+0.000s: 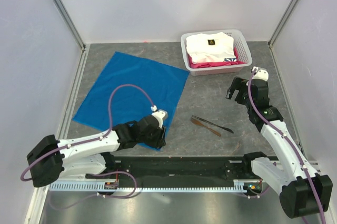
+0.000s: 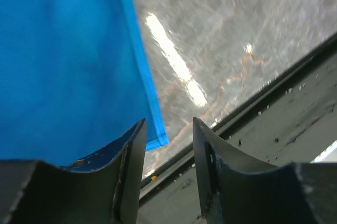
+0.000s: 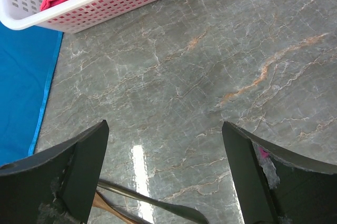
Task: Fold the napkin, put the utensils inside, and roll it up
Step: Fold the napkin
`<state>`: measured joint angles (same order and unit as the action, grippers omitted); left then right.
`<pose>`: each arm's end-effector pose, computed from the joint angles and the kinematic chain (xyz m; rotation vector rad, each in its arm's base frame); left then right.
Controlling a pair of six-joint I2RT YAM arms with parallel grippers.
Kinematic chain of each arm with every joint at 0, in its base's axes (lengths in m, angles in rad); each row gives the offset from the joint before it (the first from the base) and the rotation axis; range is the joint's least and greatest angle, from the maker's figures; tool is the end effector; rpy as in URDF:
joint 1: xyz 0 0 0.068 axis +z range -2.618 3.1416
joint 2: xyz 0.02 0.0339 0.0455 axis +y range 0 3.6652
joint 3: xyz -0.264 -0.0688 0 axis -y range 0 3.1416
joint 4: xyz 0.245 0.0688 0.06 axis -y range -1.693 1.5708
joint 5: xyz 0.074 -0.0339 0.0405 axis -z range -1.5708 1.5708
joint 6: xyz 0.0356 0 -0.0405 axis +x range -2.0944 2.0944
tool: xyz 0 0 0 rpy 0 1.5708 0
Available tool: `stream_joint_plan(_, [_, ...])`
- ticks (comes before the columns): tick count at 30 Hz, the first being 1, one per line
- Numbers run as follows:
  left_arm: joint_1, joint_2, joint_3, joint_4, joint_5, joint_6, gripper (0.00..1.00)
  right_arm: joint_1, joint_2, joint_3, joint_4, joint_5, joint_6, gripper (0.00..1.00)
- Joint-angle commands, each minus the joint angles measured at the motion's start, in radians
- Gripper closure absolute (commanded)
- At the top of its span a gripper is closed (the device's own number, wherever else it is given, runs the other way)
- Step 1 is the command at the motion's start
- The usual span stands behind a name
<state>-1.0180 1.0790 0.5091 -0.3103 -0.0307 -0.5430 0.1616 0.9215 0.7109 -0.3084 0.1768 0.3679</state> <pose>0.1079 -0.1729 0.1801 0.5888 2.4923 -0.6202 0.2055 0.0272 0.2771 0.3208 2.0590 0.1380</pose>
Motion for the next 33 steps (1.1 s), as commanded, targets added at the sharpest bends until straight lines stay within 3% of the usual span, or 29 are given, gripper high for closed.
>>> stream_joint_plan(1, [-0.086, 0.085, 0.015, 0.013, -0.081, -0.044, 0.54, 0.003, -0.009, 0.001, 0.012, -0.011, 0.002, 0.02])
stream_joint_plan(10, [-0.194, 0.157, 0.057, -0.056, -0.196, -0.080, 0.57, 0.003, -0.015, -0.004, 0.012, -0.013, 0.003, 0.02])
stream_joint_plan(33, [-0.243, 0.087, 0.042, -0.082, -0.319, -0.115, 0.56, 0.003, -0.001, 0.004, 0.008, -0.023, 0.003, 0.02])
